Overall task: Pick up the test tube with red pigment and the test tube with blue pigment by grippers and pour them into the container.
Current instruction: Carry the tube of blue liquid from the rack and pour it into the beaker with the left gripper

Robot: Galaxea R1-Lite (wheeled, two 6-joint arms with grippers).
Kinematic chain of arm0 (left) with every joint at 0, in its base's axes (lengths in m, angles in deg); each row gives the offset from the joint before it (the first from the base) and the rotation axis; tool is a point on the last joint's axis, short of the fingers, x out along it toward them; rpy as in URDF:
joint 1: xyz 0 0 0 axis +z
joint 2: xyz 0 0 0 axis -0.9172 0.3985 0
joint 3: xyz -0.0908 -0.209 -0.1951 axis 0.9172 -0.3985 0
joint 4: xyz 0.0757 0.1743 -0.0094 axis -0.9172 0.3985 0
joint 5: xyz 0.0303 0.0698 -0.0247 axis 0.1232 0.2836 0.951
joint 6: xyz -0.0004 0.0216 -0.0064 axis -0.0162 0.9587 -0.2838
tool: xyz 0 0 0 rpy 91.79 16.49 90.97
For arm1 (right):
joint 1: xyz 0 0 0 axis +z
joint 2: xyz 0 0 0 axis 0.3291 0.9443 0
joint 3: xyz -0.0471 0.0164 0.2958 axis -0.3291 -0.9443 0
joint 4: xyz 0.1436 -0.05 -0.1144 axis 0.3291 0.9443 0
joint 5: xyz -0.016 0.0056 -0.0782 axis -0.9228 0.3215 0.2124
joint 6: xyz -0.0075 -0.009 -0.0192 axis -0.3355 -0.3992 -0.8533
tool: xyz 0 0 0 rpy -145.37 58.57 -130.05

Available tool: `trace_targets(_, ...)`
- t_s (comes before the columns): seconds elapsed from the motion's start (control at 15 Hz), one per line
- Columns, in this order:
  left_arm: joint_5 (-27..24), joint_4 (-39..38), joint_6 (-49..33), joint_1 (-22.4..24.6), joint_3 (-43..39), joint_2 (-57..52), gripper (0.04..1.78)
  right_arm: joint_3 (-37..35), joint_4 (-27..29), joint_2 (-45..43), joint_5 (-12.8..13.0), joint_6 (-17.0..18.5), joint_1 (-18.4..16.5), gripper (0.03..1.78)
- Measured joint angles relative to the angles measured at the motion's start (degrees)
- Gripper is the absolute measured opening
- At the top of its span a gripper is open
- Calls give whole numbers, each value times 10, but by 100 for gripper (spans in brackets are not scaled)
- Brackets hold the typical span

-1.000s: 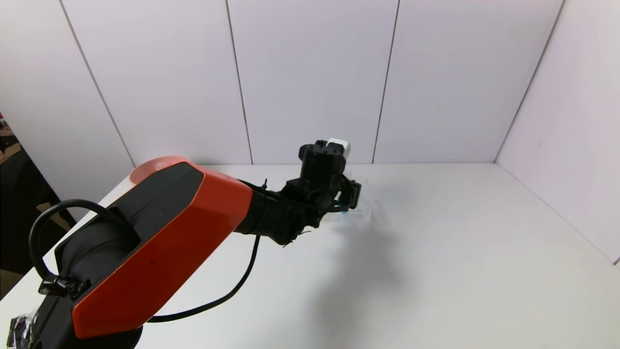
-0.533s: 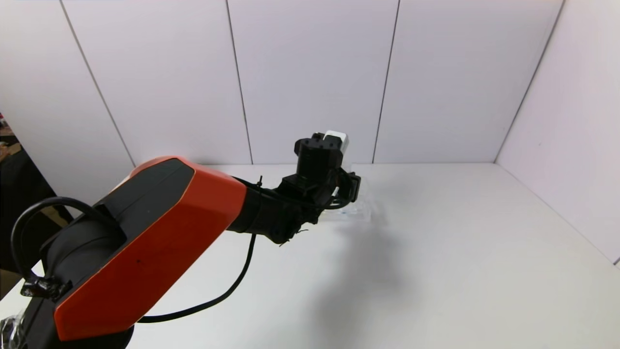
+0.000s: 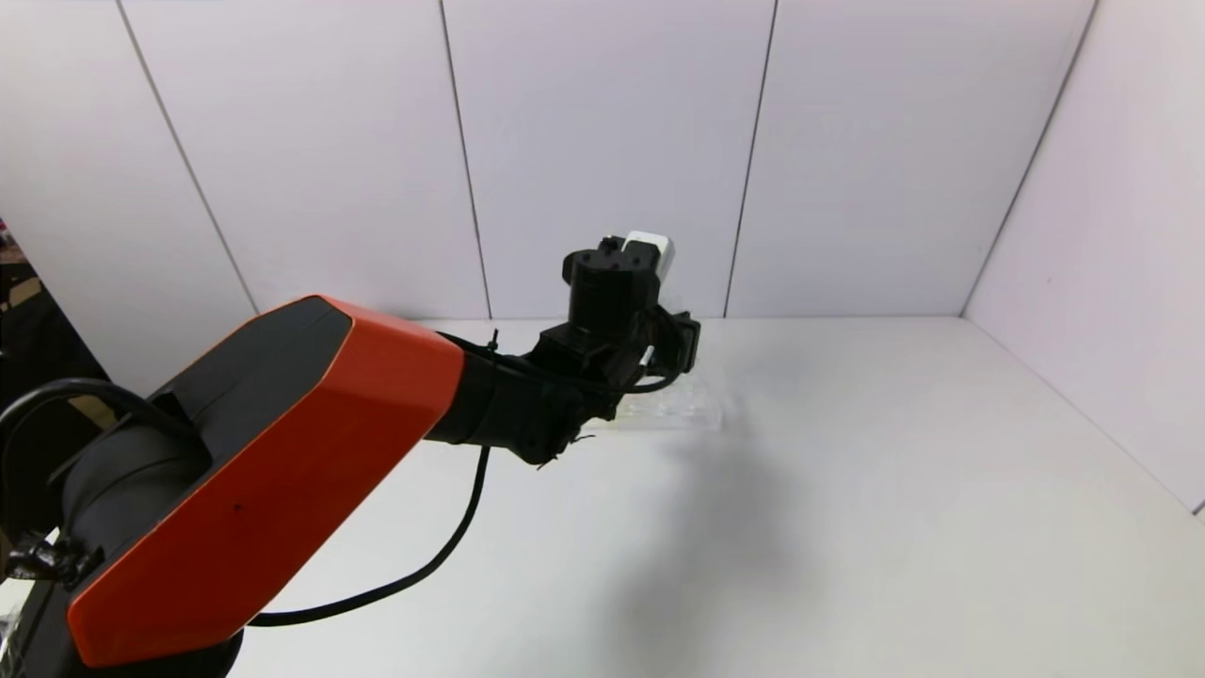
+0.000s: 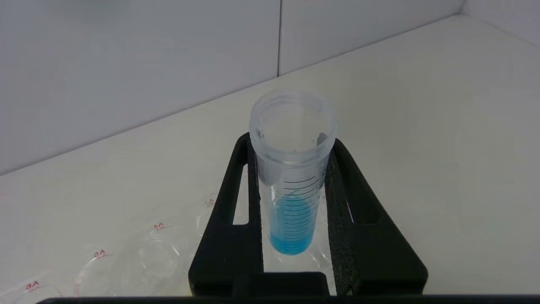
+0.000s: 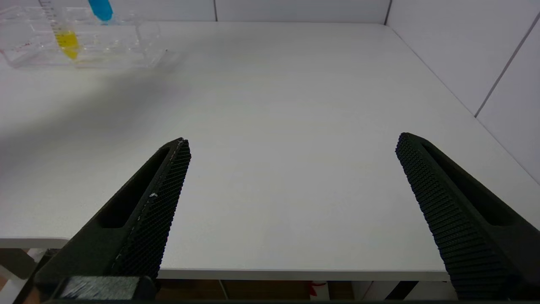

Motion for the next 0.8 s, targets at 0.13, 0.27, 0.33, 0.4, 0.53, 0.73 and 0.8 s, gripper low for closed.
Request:
trace_targets(0.13, 0, 2, 3, 0, 2, -4, 45, 0, 0, 0, 0, 0, 0, 177)
trace_targets(0.27, 0, 0, 5, -1, 3, -11, 45, 0, 0, 0, 0, 0, 0, 177)
trace_targets(0.33, 0, 0, 7, -1, 2, -15, 45, 0, 0, 0, 0, 0, -1, 177)
trace_targets(0.4, 0, 0, 8, -1, 0, -22, 45, 0, 0, 0, 0, 0, 0, 177)
trace_targets(0.53, 0, 3, 10, -4, -4, -38, 45, 0, 0, 0, 0, 0, 0, 177)
trace_targets(0.73, 2, 6, 13, -10, -22, -70, 45, 0, 0, 0, 0, 0, 0, 177)
trace_targets(0.8, 5, 7, 14, -10, -32, -84, 45, 0, 0, 0, 0, 0, 0, 177)
